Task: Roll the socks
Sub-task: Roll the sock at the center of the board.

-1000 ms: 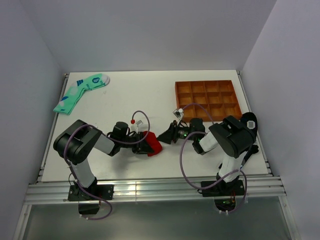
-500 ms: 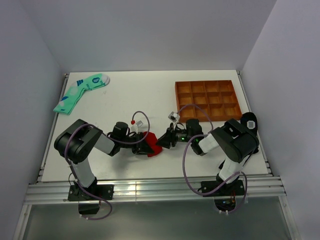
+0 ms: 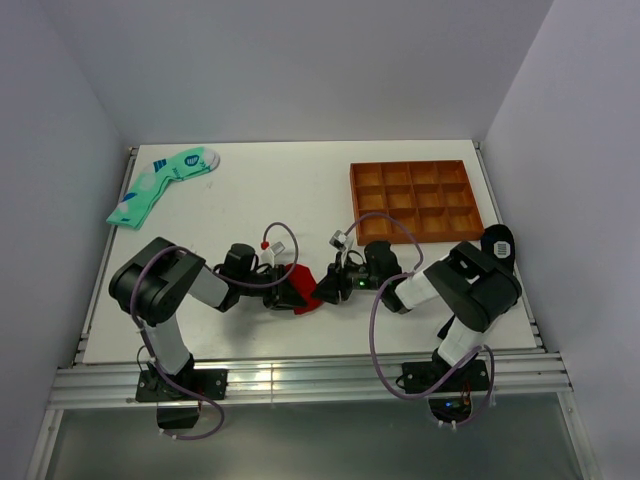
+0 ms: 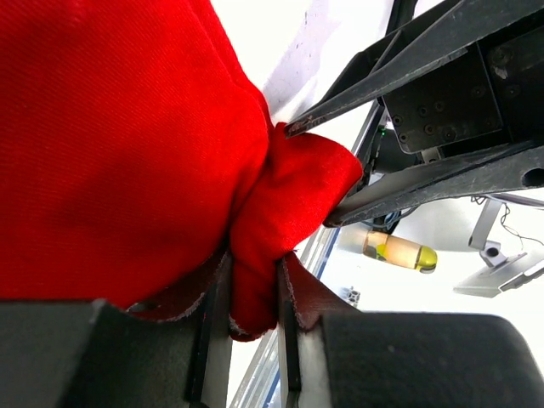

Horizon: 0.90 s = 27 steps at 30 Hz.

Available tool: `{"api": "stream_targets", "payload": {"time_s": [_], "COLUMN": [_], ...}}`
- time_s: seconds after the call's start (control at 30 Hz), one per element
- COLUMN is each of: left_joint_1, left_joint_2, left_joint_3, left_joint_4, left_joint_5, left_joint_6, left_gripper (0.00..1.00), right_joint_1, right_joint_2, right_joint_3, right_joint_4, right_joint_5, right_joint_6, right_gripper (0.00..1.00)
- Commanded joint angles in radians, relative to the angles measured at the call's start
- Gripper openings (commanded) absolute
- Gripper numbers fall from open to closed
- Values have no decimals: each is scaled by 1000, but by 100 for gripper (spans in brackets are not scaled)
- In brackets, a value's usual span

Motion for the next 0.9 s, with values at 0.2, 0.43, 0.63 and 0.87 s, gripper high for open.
{"api": "stream_targets", "payload": {"time_s": [0.2, 0.43, 0.63, 0.87], "left_joint_1": [23, 43, 57, 60], "left_joint_2": [45, 46, 49, 54], "left_joint_3": [-21, -19, -19, -13], "left_joint_4": [-62, -59, -57, -65], "left_joint_5": [-46, -49, -54, -60], "left_joint_6": [15, 5, 7, 13], "left_gripper": [0, 0, 0, 0], "right_joint_1": [19, 49, 65, 71], "right_joint_2": [7, 2, 34, 59], "right_joint_3": [-9, -6, 6, 22], "right_joint_4": [56, 13, 0, -15], "right_joint_5": [7, 30, 37, 36], "right_joint_6": [-13, -33, -33, -30], "right_gripper": [49, 48, 47, 37]}}
